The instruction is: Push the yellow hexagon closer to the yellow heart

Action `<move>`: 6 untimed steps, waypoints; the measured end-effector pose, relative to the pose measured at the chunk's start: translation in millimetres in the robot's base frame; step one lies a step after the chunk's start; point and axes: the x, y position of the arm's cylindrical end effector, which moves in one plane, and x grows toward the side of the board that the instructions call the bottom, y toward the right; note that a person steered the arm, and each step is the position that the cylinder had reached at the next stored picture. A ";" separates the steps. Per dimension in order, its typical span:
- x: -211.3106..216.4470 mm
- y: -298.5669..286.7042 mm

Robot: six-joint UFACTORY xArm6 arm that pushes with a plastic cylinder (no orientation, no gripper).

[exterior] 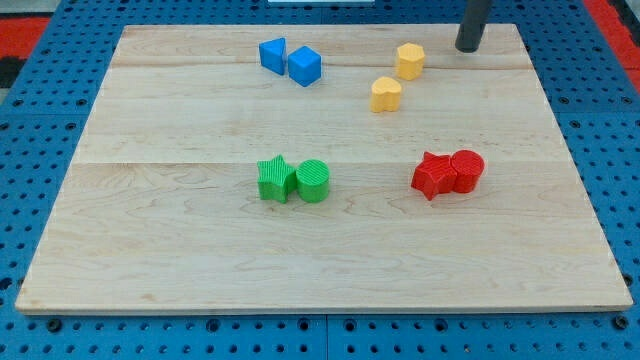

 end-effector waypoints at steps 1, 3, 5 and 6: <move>1.1 -27.5; 14.9 -68.6; 28.2 -68.7; 33.5 -71.3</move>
